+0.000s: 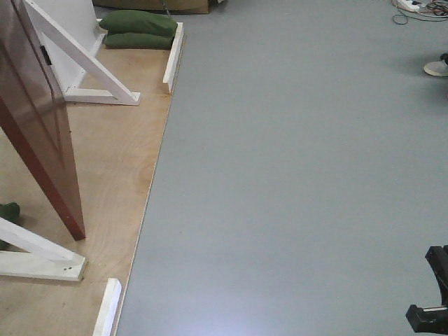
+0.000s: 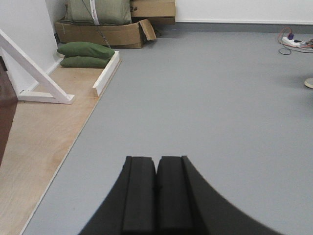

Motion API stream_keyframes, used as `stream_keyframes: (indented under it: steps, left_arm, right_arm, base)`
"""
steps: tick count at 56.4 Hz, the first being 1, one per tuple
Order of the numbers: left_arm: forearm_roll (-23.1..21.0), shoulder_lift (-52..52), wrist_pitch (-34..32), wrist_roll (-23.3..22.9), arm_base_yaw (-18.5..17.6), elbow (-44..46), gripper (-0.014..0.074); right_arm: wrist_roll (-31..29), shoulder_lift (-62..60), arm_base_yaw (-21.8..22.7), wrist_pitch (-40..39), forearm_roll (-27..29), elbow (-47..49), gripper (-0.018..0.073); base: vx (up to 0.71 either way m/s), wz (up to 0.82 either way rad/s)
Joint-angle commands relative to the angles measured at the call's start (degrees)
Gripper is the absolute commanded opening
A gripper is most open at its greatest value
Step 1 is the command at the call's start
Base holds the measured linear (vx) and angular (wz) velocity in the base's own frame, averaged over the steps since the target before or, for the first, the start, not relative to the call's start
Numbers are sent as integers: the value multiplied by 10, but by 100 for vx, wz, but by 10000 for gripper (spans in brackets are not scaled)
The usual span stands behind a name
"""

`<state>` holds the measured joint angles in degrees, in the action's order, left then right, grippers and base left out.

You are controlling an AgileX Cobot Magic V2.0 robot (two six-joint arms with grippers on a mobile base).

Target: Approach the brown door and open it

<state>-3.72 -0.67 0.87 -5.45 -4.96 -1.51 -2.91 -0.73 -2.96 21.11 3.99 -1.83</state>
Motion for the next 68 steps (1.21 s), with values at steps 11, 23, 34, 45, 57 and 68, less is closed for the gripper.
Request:
stream_keyframes:
  steps: [11,23,34,45,57,68]
  left_arm:
    - [-4,-8,-44,-2,0,12,67]
    - [-4,-8,-44,-2,0,12,67]
    - [-4,-8,-44,-2,0,12,67]
    - [-4,-8,-44,-2,0,12,67]
    - [-4,-8,-44,-2,0,12,67]
    - [-4,-8,-44,-2,0,12,67]
  right_arm:
    - [-4,-3,-1,-45,-2,-2,0]
    - [-4,-3,-1,-45,-2,-2,0]
    - [-4,-3,-1,-45,-2,-2,0]
    - [-4,-3,-1,-45,-2,-2,0]
    - [-4,-3,-1,-45,-2,-2,0]
    - [-4,-3,-1,-45,-2,-2,0]
  base:
    - [40,5]
    - [41,5]
    - [40,-3]
    - [38,-8]
    - [36,-6]
    - [32,-6]
